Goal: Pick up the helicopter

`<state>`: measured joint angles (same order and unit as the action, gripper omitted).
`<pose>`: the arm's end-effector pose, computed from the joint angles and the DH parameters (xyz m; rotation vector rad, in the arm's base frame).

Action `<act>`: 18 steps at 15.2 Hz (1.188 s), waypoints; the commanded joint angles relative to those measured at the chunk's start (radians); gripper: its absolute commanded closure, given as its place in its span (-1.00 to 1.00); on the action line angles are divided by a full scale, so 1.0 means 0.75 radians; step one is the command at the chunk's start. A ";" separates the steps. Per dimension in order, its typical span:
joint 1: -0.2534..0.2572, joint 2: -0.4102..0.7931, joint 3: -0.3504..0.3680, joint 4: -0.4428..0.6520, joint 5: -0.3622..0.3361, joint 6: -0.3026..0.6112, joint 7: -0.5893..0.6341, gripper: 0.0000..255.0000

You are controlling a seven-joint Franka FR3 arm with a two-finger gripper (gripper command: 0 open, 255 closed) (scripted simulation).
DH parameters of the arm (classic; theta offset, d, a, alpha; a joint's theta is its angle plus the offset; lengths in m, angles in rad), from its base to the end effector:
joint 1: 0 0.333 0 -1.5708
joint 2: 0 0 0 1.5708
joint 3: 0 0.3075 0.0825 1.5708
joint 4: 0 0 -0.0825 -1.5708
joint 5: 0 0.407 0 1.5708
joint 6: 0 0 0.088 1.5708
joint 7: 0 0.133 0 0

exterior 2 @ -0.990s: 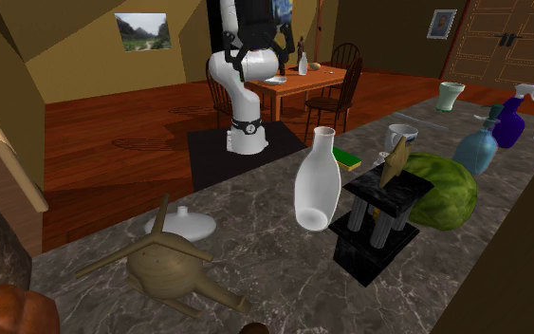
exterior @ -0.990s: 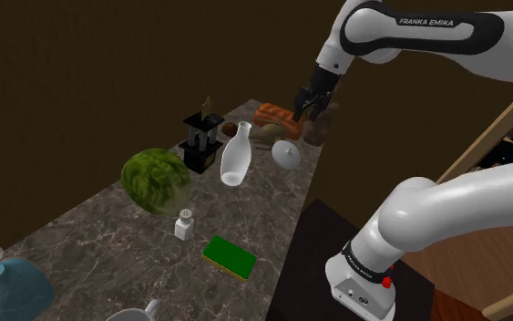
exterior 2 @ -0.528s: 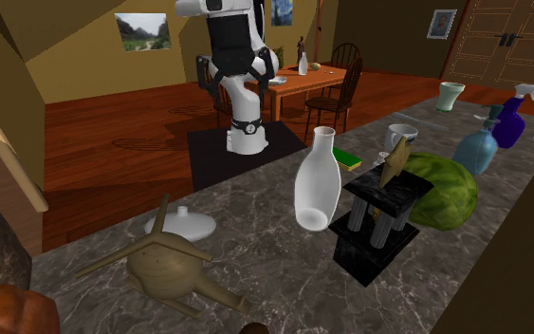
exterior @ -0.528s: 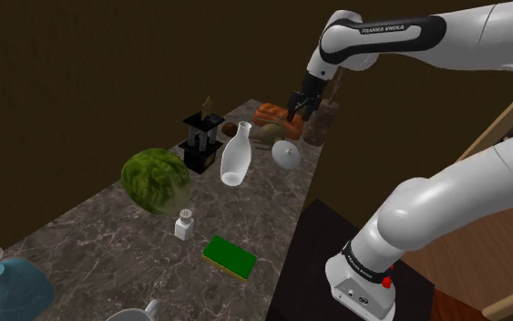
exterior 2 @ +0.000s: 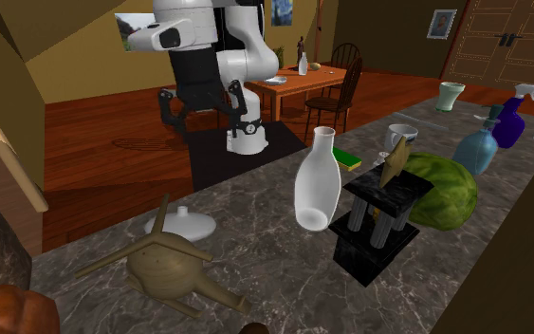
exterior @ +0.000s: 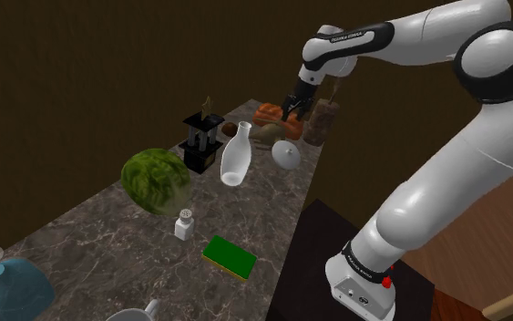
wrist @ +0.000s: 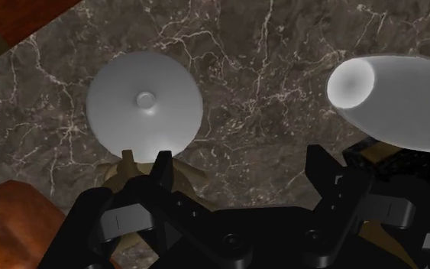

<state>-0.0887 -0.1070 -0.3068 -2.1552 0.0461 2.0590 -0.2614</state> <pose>0.4977 -0.2053 0.3993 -3.0648 0.2365 -0.0441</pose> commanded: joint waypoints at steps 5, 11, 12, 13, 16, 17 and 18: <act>-0.046 0.297 -0.052 0.219 0.084 0.064 -0.136 -1.00; -0.129 0.595 -0.062 0.505 0.178 0.062 -0.248 -1.00; -0.131 0.602 -0.060 0.497 0.181 0.077 -0.251 -1.00; -0.132 0.610 -0.058 0.489 0.185 0.092 -0.254 -1.00; -0.135 0.634 -0.053 0.467 0.198 0.137 -0.263 -1.00; -0.136 0.642 -0.051 0.460 0.202 0.151 -0.267 -1.00; -0.137 0.651 -0.049 0.454 0.207 0.166 -0.270 -1.00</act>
<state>-0.1912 0.3759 -0.3447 -1.8115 0.1984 2.1746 -0.4620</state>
